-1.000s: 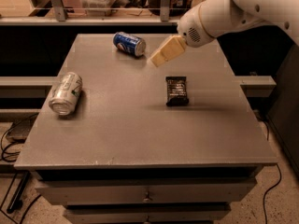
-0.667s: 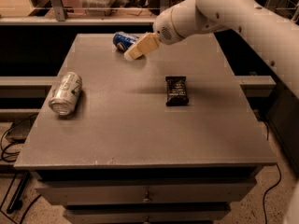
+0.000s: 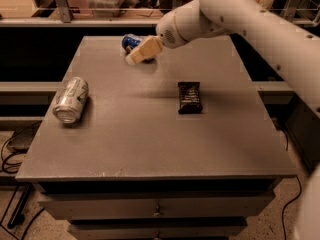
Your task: Pick pepsi can
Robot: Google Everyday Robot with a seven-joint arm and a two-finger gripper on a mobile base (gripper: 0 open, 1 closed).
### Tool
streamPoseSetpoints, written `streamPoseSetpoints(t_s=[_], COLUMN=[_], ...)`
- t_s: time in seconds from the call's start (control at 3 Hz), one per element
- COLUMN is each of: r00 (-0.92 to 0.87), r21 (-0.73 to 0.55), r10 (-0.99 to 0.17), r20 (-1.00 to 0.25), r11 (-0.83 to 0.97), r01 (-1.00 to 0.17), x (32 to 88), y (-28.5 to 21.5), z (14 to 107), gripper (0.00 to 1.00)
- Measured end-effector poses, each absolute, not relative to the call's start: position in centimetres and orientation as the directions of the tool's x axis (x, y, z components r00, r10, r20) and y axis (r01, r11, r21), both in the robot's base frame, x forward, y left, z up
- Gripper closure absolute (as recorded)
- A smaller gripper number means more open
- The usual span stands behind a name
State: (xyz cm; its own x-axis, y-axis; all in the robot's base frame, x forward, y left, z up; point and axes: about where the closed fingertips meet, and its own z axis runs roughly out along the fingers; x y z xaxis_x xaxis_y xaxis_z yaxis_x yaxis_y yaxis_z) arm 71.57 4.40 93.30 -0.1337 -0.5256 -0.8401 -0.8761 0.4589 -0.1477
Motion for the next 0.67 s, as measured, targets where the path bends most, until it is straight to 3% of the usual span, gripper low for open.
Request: streamPoseSetpoints(t_s=[0.67], r00=[-0.189], r21=[-0.141], r10=[-0.564], r20=[-0.804], r11=[0.490], r01=[-0.860], x=[67.7], y=[-0.9], z=[93.4], gripper=[0.00])
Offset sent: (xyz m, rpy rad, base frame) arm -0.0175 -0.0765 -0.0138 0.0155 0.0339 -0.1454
